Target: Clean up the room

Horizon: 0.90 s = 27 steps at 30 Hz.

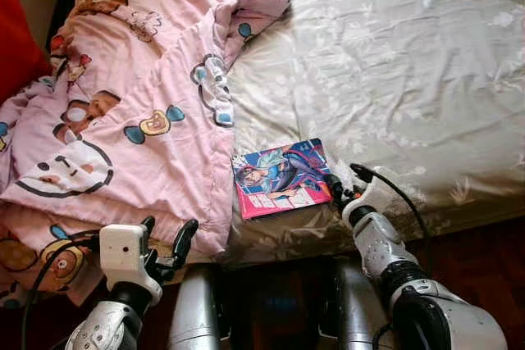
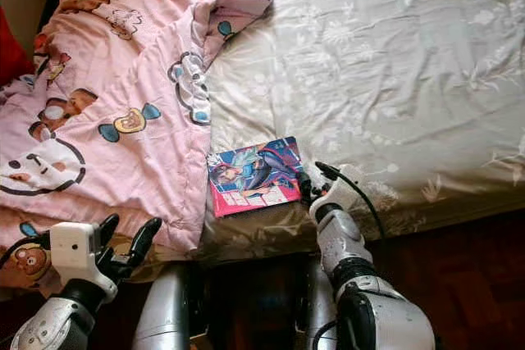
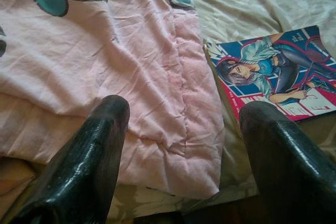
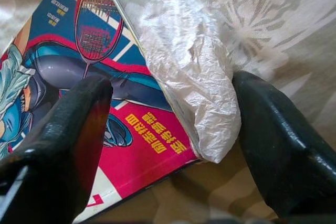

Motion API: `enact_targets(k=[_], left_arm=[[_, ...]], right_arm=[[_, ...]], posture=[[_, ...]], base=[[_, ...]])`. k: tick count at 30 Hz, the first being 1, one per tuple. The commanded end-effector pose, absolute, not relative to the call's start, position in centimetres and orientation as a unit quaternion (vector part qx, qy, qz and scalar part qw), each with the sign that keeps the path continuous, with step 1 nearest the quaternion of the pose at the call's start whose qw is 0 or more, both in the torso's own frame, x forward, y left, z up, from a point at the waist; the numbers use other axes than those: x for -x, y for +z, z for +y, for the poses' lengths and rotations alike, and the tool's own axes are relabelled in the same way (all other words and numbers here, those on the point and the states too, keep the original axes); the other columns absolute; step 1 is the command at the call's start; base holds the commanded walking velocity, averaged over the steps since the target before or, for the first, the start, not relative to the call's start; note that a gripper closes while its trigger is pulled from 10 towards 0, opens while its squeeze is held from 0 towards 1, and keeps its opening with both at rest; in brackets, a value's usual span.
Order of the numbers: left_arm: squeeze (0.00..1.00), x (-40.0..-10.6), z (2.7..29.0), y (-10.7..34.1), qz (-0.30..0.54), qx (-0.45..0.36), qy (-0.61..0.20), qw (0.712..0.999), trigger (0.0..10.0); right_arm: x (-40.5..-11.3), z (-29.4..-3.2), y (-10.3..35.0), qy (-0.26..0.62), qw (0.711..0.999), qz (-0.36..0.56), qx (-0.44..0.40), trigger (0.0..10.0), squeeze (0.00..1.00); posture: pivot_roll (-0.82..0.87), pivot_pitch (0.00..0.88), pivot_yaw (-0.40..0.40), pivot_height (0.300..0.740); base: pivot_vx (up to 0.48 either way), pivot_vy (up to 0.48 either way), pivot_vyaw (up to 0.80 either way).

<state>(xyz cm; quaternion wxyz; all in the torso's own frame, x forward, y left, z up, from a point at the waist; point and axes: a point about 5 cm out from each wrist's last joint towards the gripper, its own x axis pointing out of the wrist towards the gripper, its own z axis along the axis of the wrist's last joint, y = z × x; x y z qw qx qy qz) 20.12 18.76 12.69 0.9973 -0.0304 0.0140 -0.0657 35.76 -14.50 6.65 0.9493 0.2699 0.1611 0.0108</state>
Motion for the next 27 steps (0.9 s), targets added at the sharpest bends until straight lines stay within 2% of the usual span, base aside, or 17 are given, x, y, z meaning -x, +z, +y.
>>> enact_targets(k=[1, 9, 10, 27], left_arm=[[0.00, -19.64, 19.04, 12.23, 0.030, 0.036, -0.060, 0.997, 10.0], [0.00, -19.59, 19.00, 12.17, 0.031, 0.036, -0.060, 0.997, 10.0], [0.00, -19.64, 18.99, 12.16, 0.031, 0.036, -0.059, 0.997, 10.0], [0.00, -19.87, 19.00, 11.82, 0.032, 0.034, -0.055, 0.997, 10.0]], right_arm=[[-34.96, -14.38, 5.33, 0.003, 0.944, 0.191, -0.268, 10.0, 0.00], [-34.68, -14.89, 4.86, -0.013, 0.943, 0.204, -0.262, 9.9, 0.00], [-34.68, -14.92, 4.86, -0.014, 0.943, 0.204, -0.263, 0.0, 0.00], [-34.55, -14.96, 4.68, -0.019, 0.941, 0.206, -0.267, 0.0, 0.00]], posture=[[0.14, 0.342, 0.038, 0.595], [0.14, 0.341, 0.036, 0.595], [0.14, 0.339, 0.035, 0.595], [0.14, 0.323, 0.030, 0.595]], base=[[0.000, 0.000, 0.00], [0.000, 0.000, 0.00], [0.000, 0.000, 0.00], [0.000, 0.000, 0.00]])
